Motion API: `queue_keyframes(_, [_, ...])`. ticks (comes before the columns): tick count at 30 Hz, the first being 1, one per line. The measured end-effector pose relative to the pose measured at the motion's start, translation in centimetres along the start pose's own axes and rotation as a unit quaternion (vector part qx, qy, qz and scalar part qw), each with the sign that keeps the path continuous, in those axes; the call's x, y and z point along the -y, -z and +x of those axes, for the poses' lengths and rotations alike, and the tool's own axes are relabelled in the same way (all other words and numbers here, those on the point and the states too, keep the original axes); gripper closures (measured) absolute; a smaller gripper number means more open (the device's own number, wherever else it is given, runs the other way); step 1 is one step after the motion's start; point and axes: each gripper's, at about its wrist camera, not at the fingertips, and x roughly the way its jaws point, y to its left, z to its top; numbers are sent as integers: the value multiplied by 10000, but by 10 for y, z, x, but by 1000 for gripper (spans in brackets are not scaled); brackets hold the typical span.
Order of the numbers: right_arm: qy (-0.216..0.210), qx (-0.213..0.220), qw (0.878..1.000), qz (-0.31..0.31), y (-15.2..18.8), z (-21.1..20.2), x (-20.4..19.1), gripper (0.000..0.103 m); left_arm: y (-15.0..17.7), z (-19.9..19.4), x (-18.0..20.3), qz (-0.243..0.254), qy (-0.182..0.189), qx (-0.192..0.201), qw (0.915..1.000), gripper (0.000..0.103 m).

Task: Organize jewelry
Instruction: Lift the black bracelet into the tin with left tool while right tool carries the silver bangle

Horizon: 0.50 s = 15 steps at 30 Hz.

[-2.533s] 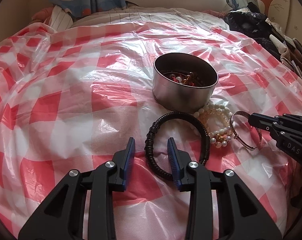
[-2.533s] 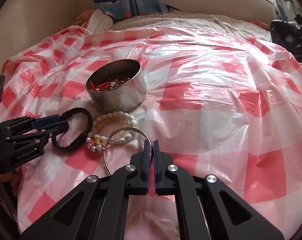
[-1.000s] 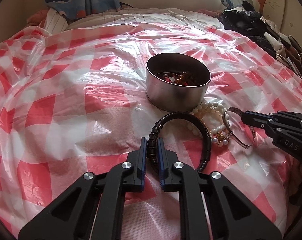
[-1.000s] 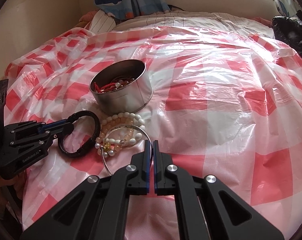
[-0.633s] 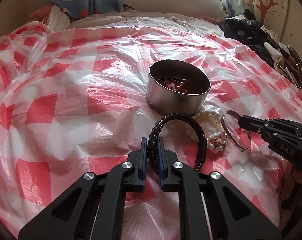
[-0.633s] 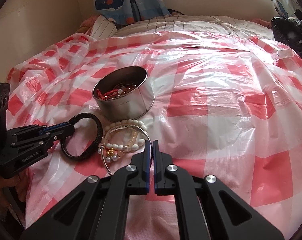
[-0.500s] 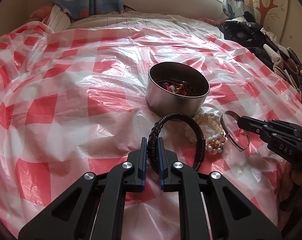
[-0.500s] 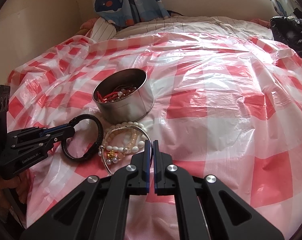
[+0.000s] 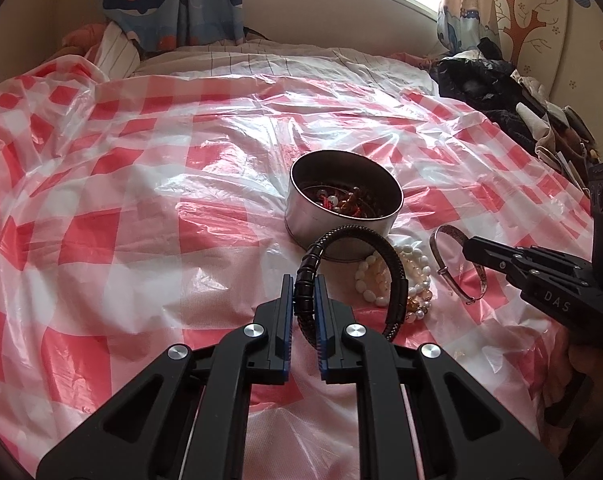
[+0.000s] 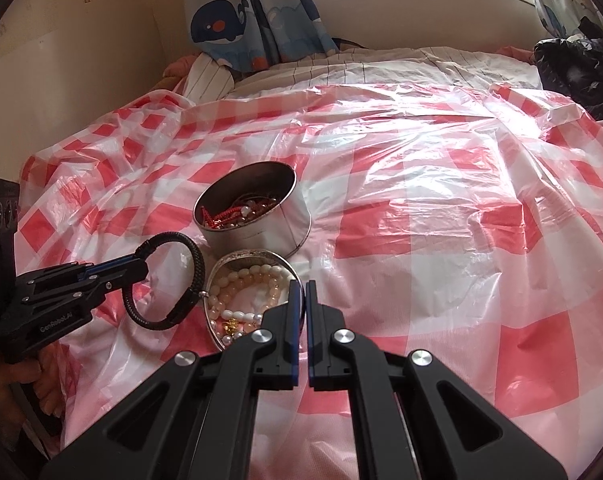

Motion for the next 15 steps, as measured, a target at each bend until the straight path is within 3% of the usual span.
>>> queue_keyframes(5, [-12,90,9999,43,-2,-3,0,100,-8,-13,2,-8,168,190,9997,94])
queue_keyframes(15, [-184,229,9994,198,-3,-12,1,100,-41,-18,9,-244,46,432,9988,94])
